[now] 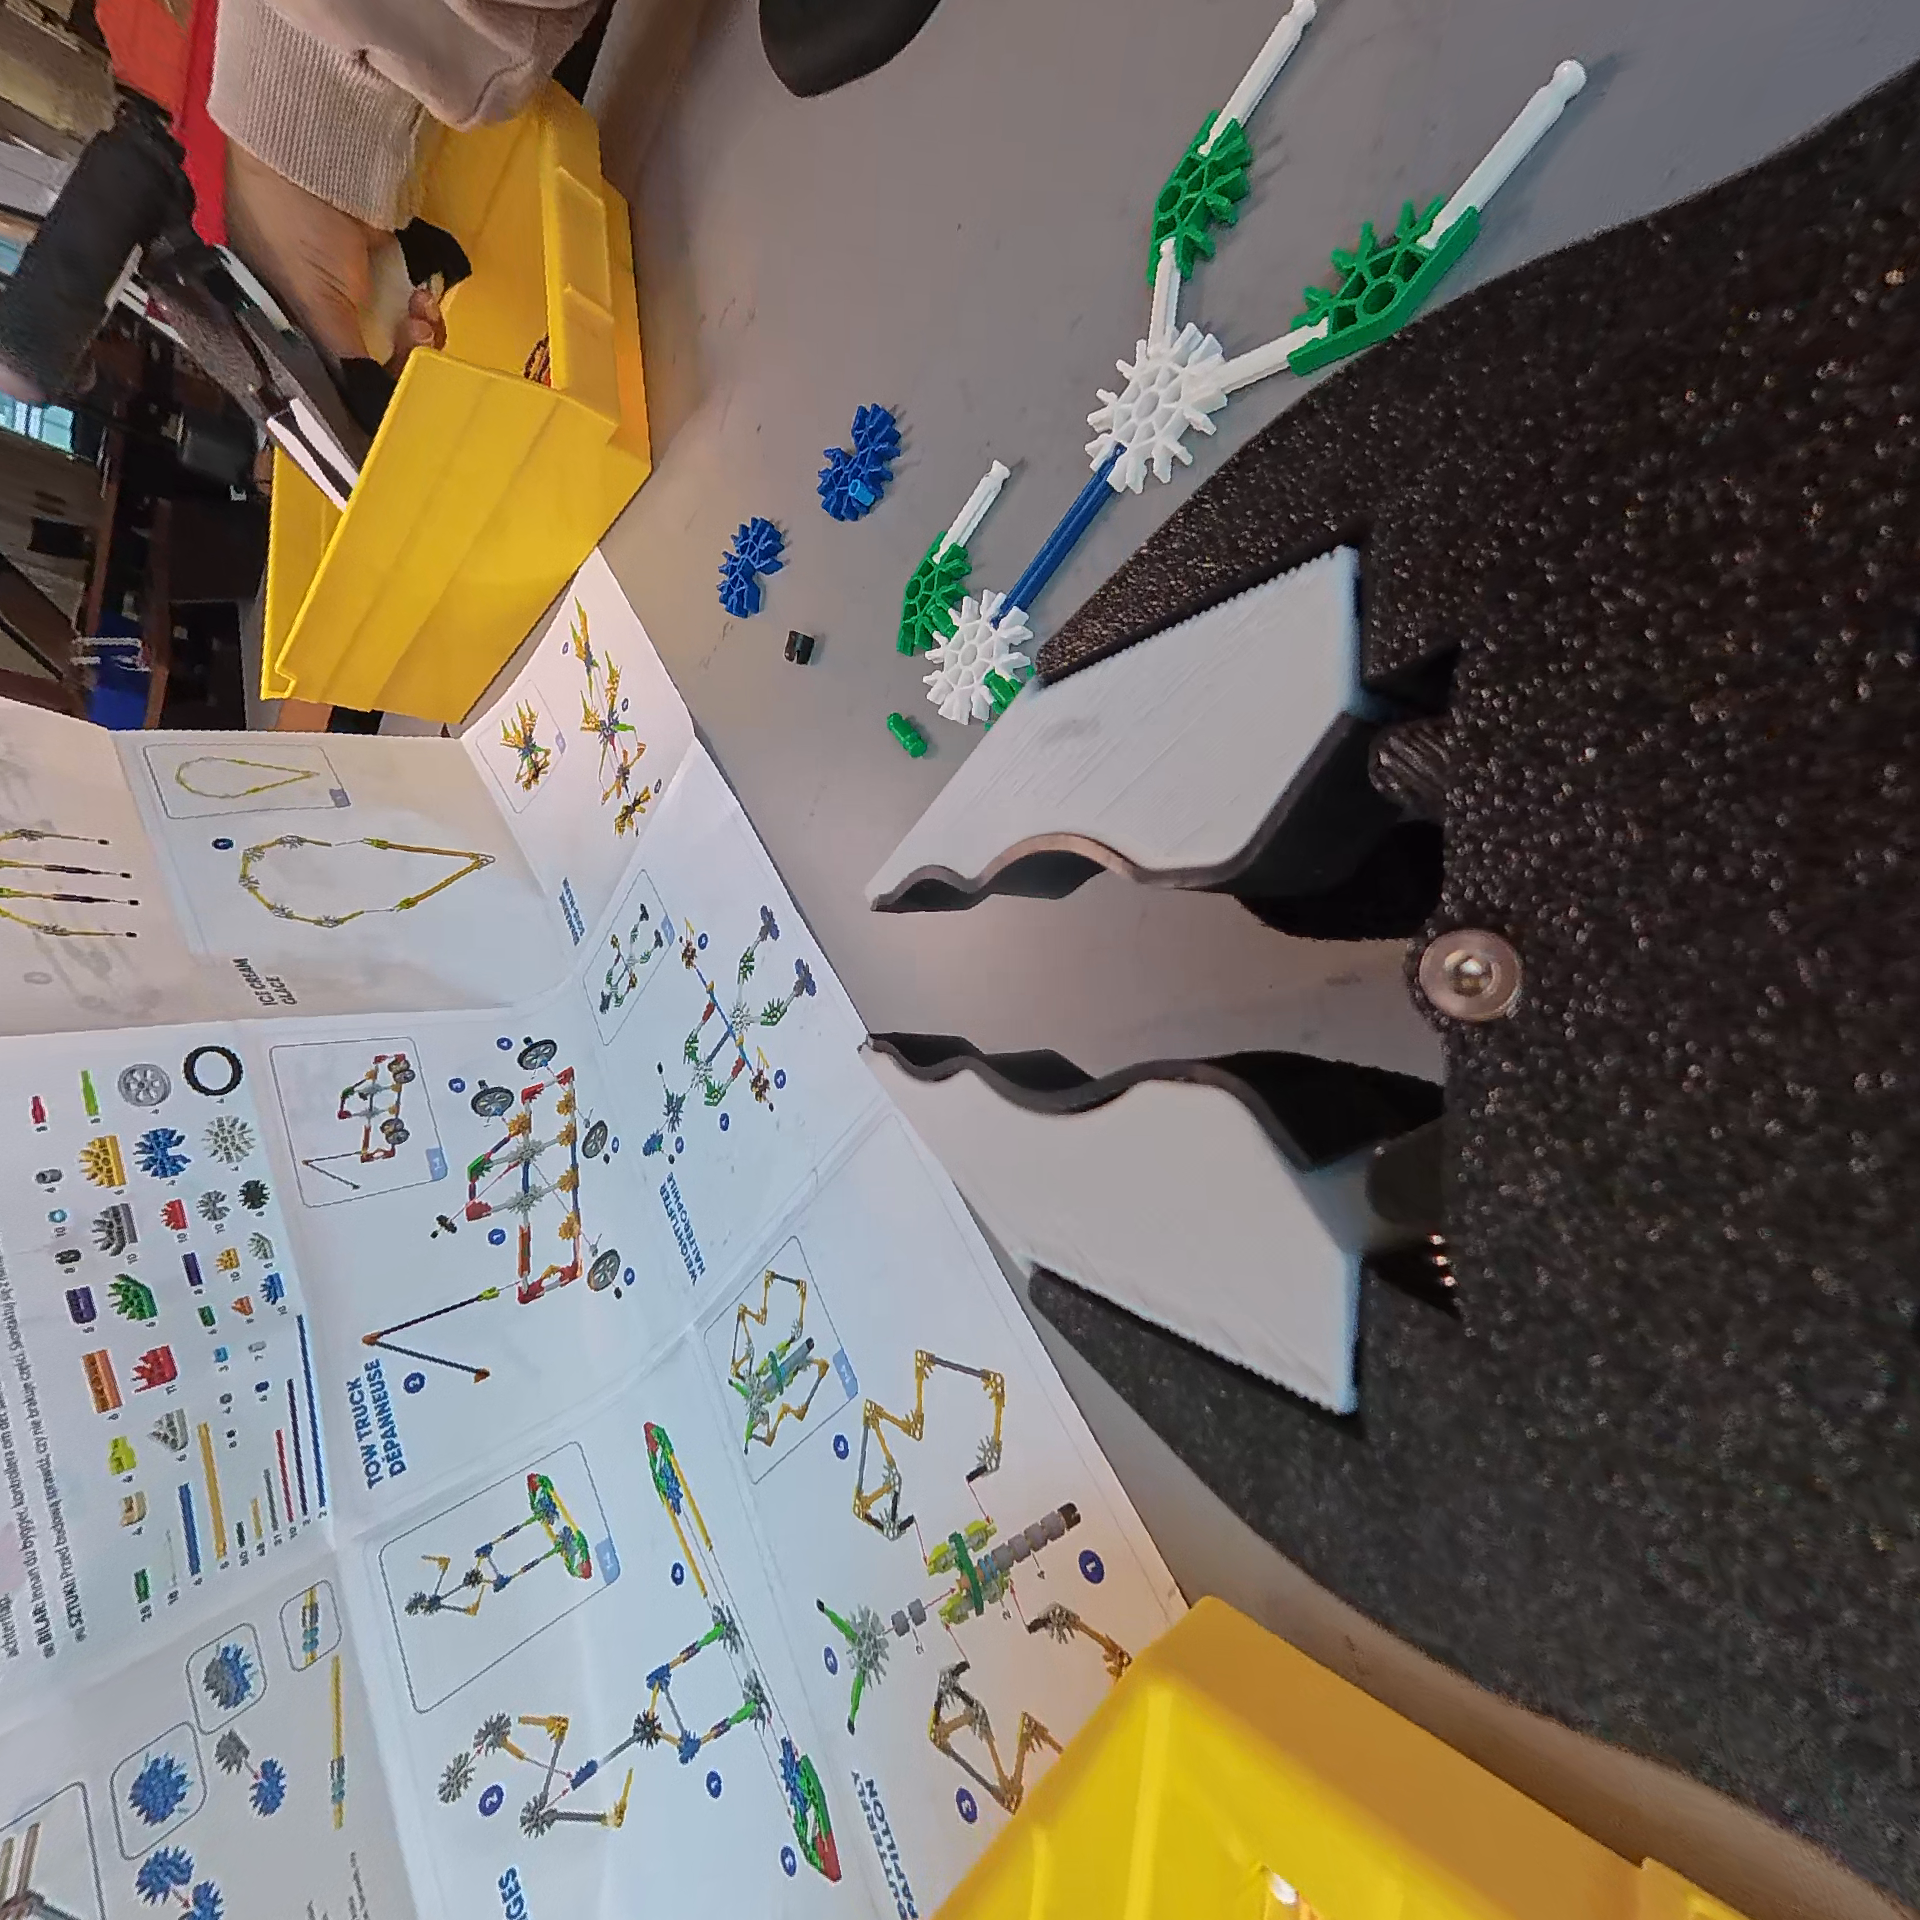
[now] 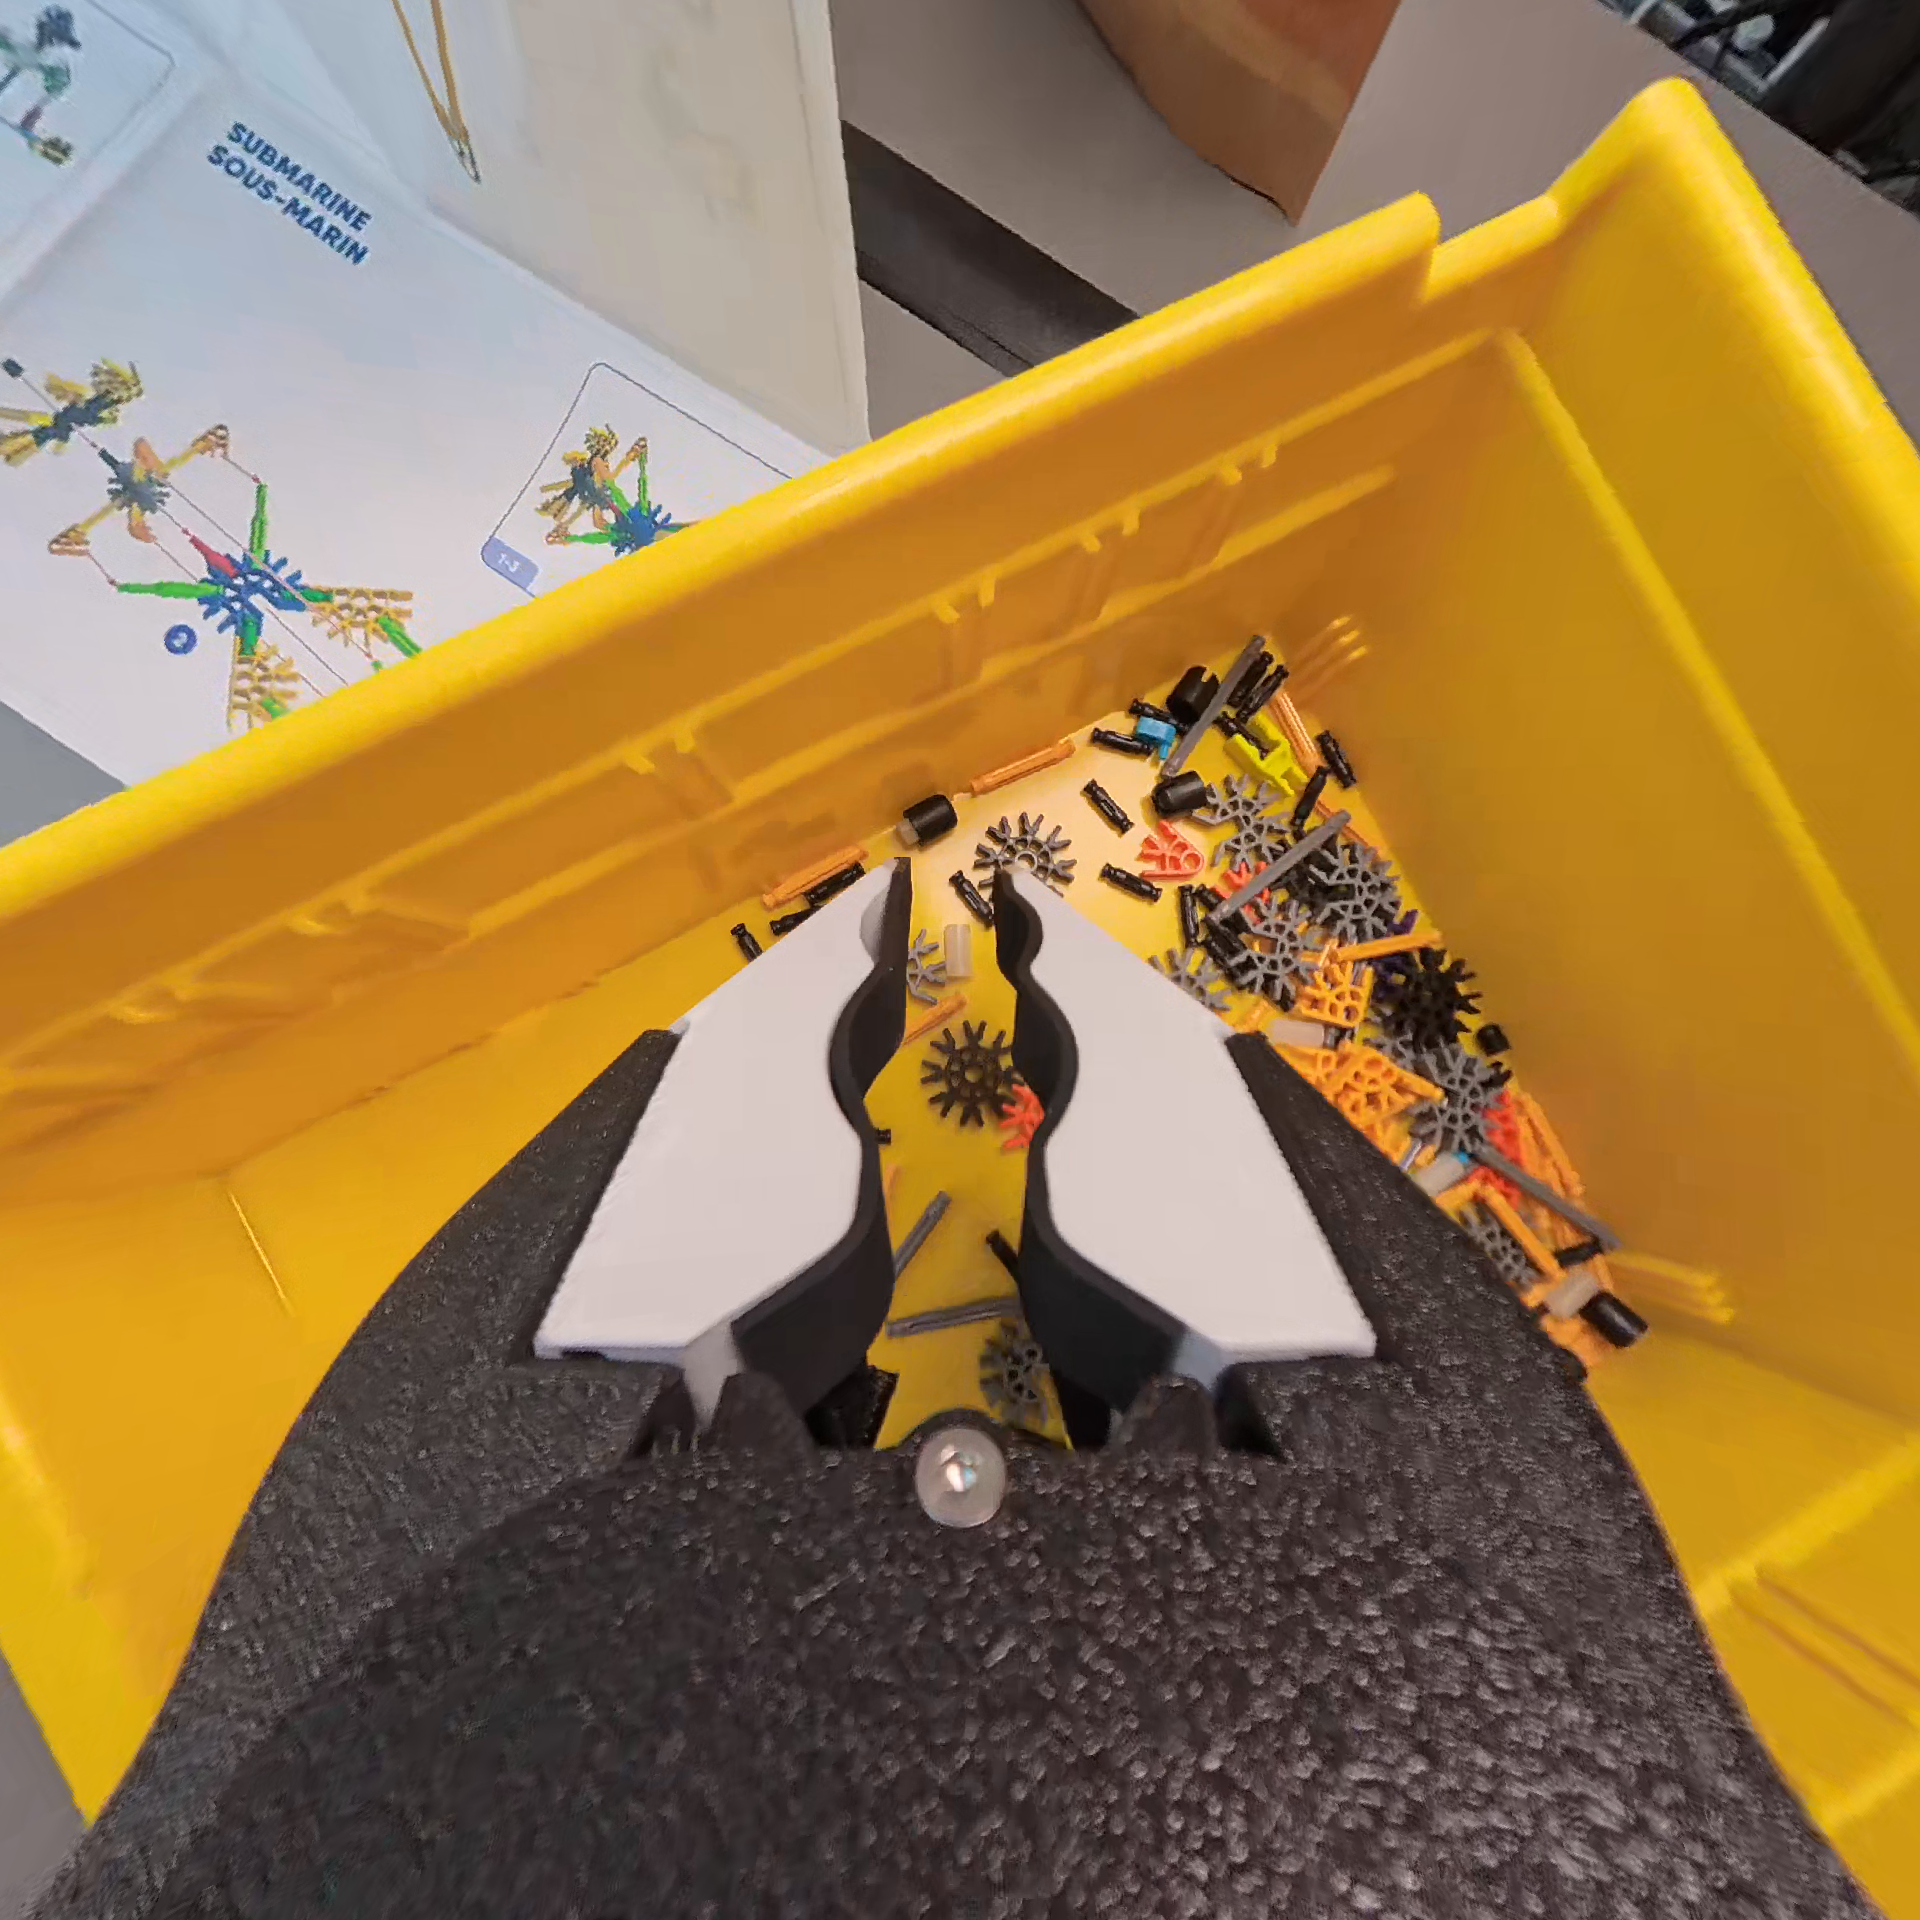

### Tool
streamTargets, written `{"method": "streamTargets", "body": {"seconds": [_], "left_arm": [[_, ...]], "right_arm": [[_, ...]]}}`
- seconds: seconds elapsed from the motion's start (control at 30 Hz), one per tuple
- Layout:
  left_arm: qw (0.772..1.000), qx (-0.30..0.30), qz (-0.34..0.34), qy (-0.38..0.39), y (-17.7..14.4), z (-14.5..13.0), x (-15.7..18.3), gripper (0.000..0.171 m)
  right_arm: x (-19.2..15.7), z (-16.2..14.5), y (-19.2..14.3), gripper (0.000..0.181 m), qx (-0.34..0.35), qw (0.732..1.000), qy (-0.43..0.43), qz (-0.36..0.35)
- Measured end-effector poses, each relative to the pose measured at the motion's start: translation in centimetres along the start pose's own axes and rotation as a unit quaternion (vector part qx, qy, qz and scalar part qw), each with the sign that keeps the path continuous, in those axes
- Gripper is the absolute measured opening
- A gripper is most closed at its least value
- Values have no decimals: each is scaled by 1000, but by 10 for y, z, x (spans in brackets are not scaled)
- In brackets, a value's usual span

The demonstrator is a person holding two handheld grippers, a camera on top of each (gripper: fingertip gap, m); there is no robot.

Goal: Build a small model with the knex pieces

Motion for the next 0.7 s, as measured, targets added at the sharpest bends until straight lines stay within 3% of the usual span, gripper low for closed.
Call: {"method": "streamTargets", "body": {"seconds": [0.23,0.43,0.7], "left_arm": [[1000,-9,14,15,3,-1,3,22],[999,-16,26,30,6,-1,5,22],[999,-17,28,28,6,-1,4,22]], "right_arm": [[9,10,19,14,-45,997,-57,2],[34,19,24,13,-44,998,-11,-48],[48,38,33,8,-30,998,42,-37]]}}
Point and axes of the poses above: each gripper's, where its closed fingertips meet, y out along the fingers, z out of its top, x = y × z across the jaws, the point moved 8 cm from there along -y, back along the fingers, and after that the axes turned 15 degrees about -x, right-handed, at the moved point
